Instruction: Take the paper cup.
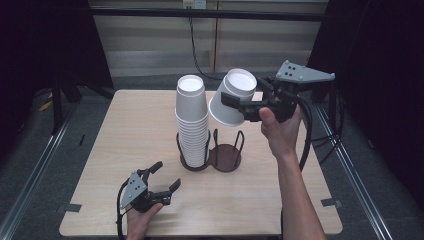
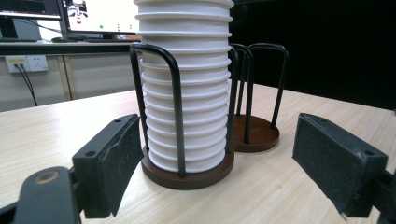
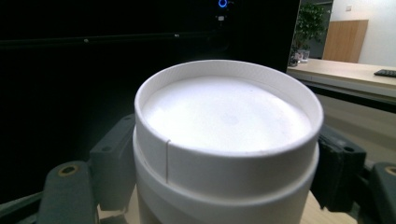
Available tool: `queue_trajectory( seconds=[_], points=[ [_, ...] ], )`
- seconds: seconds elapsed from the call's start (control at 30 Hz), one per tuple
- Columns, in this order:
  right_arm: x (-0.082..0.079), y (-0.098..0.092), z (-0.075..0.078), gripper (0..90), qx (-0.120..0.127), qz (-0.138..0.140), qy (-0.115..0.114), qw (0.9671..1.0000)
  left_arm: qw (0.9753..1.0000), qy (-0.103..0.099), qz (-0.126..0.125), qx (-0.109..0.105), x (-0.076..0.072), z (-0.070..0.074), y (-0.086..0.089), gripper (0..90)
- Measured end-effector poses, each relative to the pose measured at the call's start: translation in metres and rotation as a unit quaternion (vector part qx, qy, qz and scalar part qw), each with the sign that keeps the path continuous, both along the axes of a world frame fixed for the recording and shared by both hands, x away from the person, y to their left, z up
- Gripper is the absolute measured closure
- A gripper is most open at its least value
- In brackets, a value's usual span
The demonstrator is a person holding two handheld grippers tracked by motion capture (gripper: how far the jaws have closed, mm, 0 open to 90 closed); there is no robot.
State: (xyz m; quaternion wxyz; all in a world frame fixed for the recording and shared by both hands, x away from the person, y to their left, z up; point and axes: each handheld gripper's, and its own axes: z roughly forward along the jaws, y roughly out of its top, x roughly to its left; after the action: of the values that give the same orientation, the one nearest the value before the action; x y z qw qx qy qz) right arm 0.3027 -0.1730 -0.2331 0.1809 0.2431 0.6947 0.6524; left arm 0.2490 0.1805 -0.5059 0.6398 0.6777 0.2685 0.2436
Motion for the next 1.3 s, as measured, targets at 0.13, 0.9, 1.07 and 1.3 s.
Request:
queue_trajectory(
  seconds=[0.13,0.9,1.07,1.3],
  points=[
    [-0.005,0.000,-0.018,22.4,-0.009,0.006,0.011,0.9999,0.9998,0.004,-0.018,-0.004,0.001,0.009,-0.001,15.8],
    [-0.018,0.013,-0.102,22.5,-0.027,0.040,0.060,0.9970,0.9949,0.017,-0.096,0.027,0.000,0.031,-0.014,16.7],
    [-0.021,0.014,-0.120,22.5,-0.029,0.052,0.072,0.9956,0.9938,0.016,-0.105,0.032,-0.001,0.035,-0.015,15.9],
    [-0.026,0.022,-0.140,22.5,-0.036,0.067,0.088,0.9932,0.9908,0.018,-0.129,0.037,-0.003,0.038,-0.018,15.8]
  ],
)
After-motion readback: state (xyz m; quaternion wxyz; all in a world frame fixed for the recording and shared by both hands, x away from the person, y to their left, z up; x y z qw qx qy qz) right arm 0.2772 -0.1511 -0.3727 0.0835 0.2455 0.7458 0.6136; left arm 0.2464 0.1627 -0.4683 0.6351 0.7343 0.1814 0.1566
